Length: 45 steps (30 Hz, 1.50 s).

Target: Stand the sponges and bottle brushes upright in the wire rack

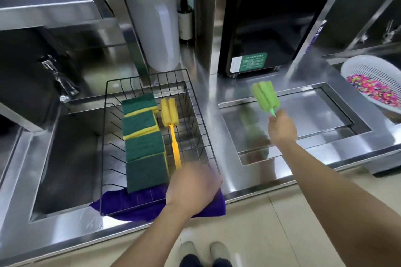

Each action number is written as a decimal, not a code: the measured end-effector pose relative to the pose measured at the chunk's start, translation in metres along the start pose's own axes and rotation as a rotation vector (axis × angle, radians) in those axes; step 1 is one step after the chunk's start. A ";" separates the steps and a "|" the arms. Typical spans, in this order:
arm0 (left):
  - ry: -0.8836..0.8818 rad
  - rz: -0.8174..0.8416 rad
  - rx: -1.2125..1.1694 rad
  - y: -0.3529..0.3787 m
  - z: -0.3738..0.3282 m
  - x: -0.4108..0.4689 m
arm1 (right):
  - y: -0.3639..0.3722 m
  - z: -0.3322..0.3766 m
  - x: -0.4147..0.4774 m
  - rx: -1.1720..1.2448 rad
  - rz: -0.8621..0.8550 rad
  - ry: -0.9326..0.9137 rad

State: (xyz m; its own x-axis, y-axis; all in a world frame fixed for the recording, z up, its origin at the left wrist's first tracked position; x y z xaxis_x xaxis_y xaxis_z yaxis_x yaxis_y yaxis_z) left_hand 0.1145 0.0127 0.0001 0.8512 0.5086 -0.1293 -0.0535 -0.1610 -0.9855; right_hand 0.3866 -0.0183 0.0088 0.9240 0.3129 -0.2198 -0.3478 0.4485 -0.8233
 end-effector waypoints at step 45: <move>0.016 -0.181 -0.216 -0.006 0.028 -0.022 | 0.100 0.163 -0.129 -0.489 0.539 -0.415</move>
Point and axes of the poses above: each hand's wrist, its own x-axis towards the middle knuckle, its own y-axis out of the palm, z = x × y, the point moved 5 cm from there along x, towards the middle knuckle, and after that the axes turned 11 degrees about y, right-handed, at the moved point
